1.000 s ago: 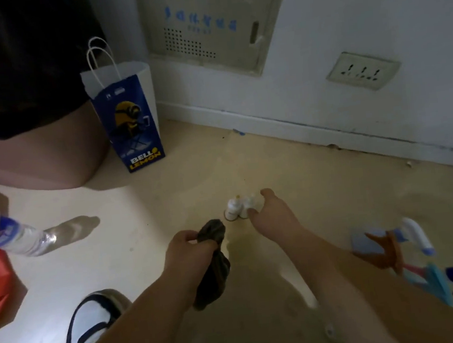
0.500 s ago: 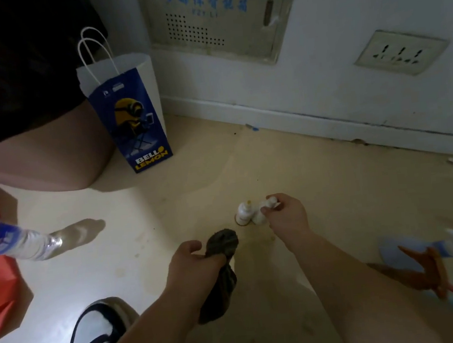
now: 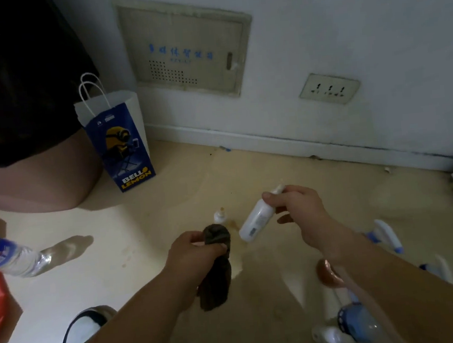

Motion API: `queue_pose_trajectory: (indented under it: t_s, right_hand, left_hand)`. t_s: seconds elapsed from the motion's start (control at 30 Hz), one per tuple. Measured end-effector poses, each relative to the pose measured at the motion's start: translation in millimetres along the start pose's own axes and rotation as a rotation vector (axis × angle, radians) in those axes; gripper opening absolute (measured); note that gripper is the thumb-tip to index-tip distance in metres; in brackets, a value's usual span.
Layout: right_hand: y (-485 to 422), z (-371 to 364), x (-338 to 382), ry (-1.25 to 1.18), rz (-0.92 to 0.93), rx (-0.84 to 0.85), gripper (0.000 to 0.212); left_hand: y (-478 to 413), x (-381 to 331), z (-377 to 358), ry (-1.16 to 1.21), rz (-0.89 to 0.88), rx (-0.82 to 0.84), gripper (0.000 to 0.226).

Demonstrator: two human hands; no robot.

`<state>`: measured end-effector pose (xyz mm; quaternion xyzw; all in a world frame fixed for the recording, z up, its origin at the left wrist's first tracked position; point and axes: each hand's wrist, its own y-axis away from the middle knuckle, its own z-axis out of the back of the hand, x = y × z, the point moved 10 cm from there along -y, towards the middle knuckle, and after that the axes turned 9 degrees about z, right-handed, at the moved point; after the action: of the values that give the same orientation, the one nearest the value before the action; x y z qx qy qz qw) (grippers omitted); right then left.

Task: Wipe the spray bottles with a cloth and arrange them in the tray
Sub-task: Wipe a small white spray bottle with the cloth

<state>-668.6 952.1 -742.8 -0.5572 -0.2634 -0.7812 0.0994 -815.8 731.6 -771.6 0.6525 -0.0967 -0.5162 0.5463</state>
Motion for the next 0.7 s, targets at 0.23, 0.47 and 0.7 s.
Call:
queue_pose_trajectory:
  t_s: [0.23,0.47,0.7]
  right_hand:
    - [69.8,11.1,104.9,0.214,0.211,0.192,0.05]
    - [164.5,15.8,193.8,0.331,0.463,0.194,0.014]
    - [226.1,20.1,194.8,0.246,0.402,0.197,0.027]
  left_hand:
    - [90.1,-72.5,-5.5,-0.156,-0.228,0.101,0.031]
    - [189.8,-138.8,3.1,-0.696,-0.703,-0.057,0.033]
    - [231.6,-147.8,14.7,-0.389,-0.814,-0.018,0.046]
